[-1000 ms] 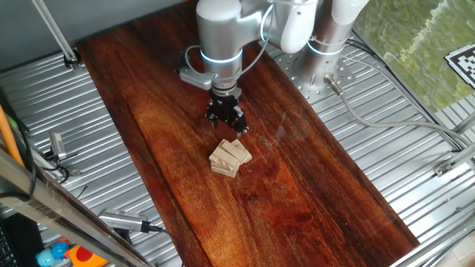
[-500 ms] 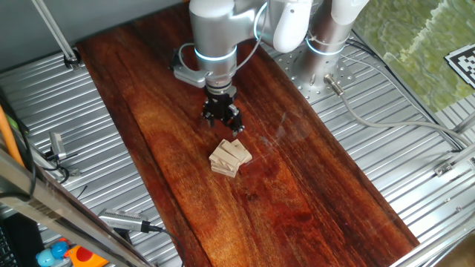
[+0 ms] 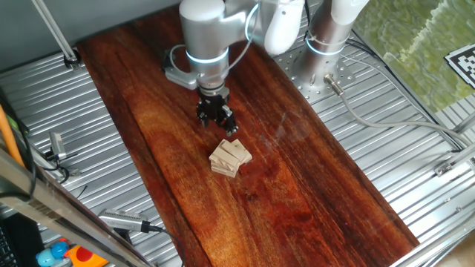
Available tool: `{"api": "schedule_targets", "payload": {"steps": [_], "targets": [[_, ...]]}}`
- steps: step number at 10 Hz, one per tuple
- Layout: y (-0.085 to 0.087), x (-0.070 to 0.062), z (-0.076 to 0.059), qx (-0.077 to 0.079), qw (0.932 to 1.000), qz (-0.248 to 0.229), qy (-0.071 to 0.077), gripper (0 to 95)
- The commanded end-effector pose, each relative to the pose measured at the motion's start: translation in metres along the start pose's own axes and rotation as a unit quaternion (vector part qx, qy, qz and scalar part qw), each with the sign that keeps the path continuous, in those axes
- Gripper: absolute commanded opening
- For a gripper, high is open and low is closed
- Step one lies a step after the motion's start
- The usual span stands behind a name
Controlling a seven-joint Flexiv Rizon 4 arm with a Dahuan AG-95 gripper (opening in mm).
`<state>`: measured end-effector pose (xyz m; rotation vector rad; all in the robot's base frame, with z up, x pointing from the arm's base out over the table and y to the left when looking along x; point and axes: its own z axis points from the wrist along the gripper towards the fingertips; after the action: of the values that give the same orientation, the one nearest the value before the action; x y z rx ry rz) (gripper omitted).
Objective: Play Jenga
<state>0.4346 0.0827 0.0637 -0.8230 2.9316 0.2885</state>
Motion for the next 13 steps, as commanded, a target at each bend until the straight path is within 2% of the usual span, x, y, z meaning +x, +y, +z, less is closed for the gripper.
{"api": "schedule_targets", "payload": {"steps": [1,7,9,11,12,13], "targets": [[-0.0042,-0.0026,-0.0030,0.000,1.0000,0.000,0.001,76.0],[-0.0064,-0.0073,-0.0059,-0.001,0.9999,0.013,0.002,76.0],[-0.0064,-0.0075,-0.0061,-0.022,0.9992,0.024,0.024,76.0],[-0.0065,-0.0081,-0.0062,-0.045,0.9965,0.031,0.064,76.0],[-0.0066,-0.0083,-0.0063,-0.050,0.9954,0.034,0.074,76.0],[-0.0067,-0.0091,-0.0066,-0.060,0.9936,0.035,0.090,57.0]]}}
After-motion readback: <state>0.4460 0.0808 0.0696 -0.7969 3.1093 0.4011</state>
